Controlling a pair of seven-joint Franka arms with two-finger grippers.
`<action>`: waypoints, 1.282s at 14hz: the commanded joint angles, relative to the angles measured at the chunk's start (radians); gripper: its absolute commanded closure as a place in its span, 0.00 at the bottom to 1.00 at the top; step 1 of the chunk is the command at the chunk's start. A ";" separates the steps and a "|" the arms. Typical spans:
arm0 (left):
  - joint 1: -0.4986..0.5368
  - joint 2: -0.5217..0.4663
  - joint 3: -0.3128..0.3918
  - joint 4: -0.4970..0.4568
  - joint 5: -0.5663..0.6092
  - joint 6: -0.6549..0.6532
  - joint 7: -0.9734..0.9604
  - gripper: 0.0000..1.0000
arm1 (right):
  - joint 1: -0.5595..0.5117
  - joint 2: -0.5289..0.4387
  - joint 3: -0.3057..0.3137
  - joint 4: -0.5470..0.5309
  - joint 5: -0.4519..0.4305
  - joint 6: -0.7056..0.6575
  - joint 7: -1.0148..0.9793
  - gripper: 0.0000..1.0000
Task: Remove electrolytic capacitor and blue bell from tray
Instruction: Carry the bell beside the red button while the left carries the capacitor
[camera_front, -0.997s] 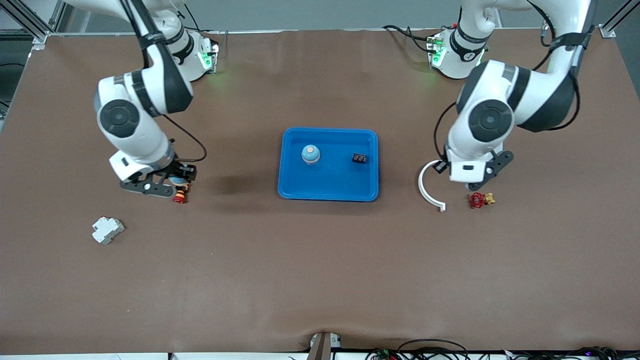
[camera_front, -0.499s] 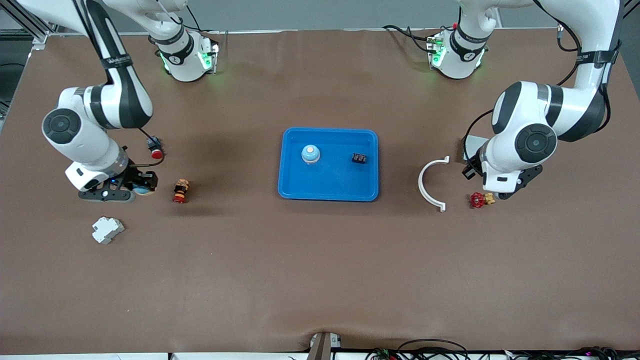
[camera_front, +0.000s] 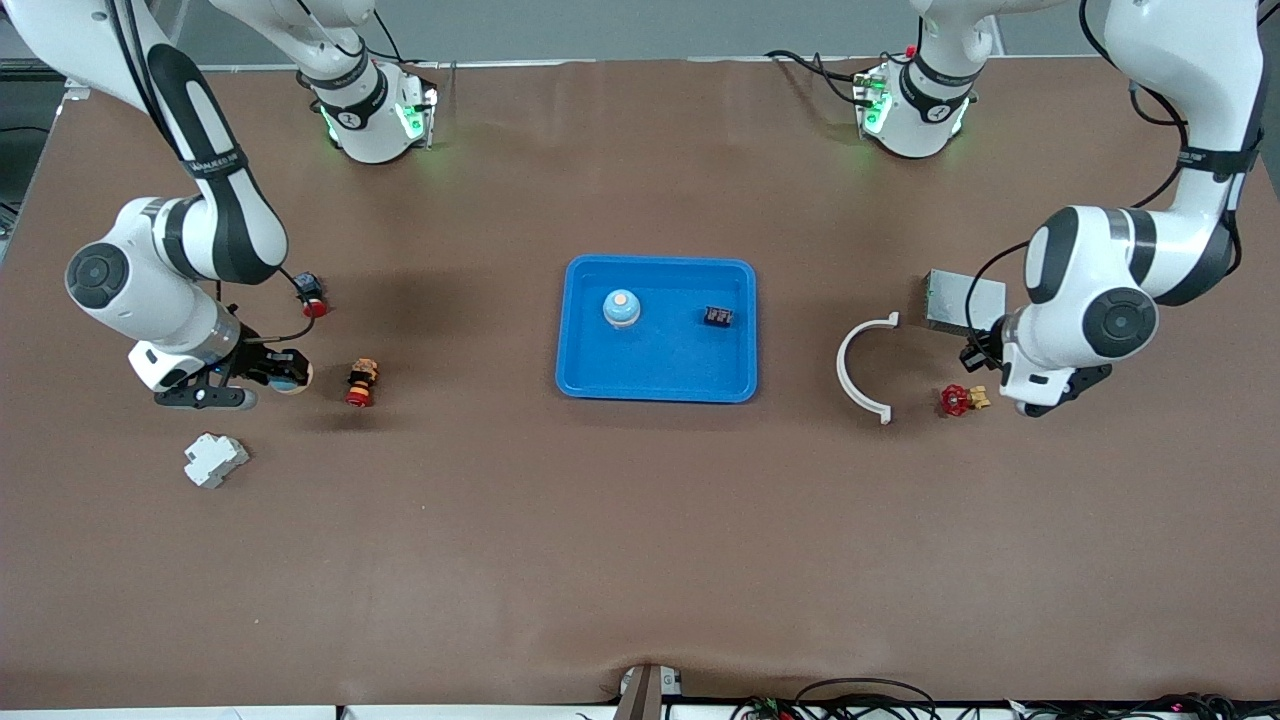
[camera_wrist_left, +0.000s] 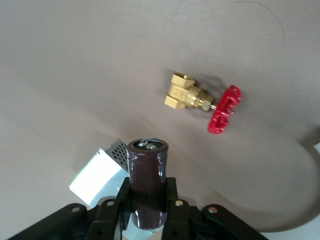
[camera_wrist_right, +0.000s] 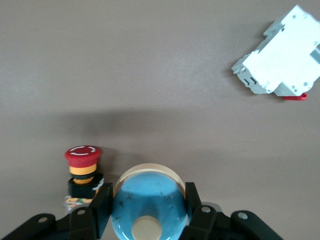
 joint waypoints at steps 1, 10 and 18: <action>0.008 -0.024 -0.009 -0.012 0.024 0.009 0.075 1.00 | -0.029 0.032 0.015 -0.022 0.025 0.062 -0.047 1.00; 0.129 0.006 -0.010 -0.014 0.130 0.088 0.272 1.00 | -0.044 0.128 0.014 -0.037 0.025 0.177 -0.061 1.00; 0.156 0.143 -0.004 0.000 0.193 0.277 0.285 1.00 | -0.053 0.147 0.014 -0.033 0.024 0.191 -0.061 0.00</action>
